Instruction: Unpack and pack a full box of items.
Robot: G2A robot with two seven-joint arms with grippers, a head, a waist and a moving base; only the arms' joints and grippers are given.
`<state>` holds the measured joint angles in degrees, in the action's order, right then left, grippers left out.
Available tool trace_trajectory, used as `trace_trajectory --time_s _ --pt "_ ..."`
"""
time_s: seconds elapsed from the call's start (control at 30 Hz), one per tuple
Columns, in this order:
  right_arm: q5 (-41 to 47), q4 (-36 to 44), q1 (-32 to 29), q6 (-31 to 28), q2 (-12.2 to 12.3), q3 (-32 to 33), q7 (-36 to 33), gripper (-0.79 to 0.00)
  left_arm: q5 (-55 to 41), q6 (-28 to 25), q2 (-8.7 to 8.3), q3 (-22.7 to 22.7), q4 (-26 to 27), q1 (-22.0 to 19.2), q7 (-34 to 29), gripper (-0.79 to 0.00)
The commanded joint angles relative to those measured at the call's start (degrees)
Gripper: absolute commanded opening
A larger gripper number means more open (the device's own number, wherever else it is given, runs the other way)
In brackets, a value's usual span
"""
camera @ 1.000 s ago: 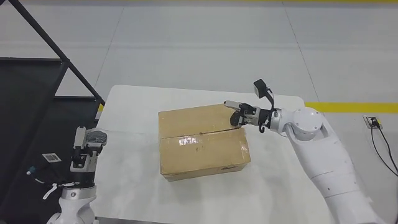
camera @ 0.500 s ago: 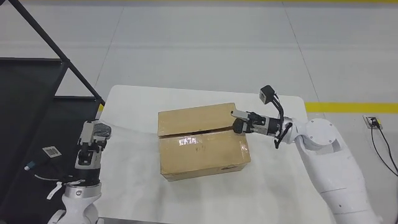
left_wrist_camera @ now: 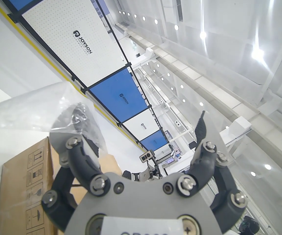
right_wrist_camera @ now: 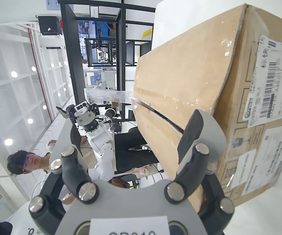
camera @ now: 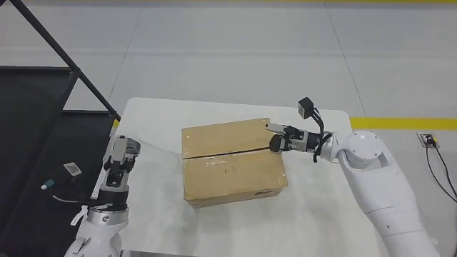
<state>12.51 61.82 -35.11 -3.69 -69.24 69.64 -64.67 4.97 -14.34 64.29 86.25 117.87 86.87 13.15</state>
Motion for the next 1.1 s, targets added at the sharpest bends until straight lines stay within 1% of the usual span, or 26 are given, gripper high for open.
trace_trajectory --time_s 0.0,0.13,0.4,0.57,0.8,1.07 --pt "-0.11 -1.23 0.78 0.16 -0.03 -0.5 -0.67 0.0 1.24 0.6 0.15 -0.51 0.52 -0.29 -0.12 0.0" --pt "-0.01 -3.03 1.79 -0.23 -0.1 -1.22 -0.97 0.0 4.43 2.28 0.48 -2.03 1.71 -1.09 -0.54 0.0" --pt "0.34 -4.76 2.57 -0.59 -0.11 -2.18 -1.25 0.0 11.18 6.2 1.2 -6.56 2.94 -3.73 -2.54 0.0" --pt "0.52 -5.34 2.72 -0.63 -0.09 -2.69 -1.31 0.0 15.43 8.94 1.64 -9.47 2.88 -6.1 -4.56 0.0" --pt "0.82 -5.67 2.76 -0.75 -0.02 -3.2 -1.28 0.0 18.89 11.9 2.44 -13.57 2.15 -9.56 -6.55 0.0" --pt "1.29 -5.08 2.34 -1.17 0.22 -3.21 -1.18 0.0 22.8 15.08 3.32 -17.47 0.86 -12.58 -8.88 0.0"
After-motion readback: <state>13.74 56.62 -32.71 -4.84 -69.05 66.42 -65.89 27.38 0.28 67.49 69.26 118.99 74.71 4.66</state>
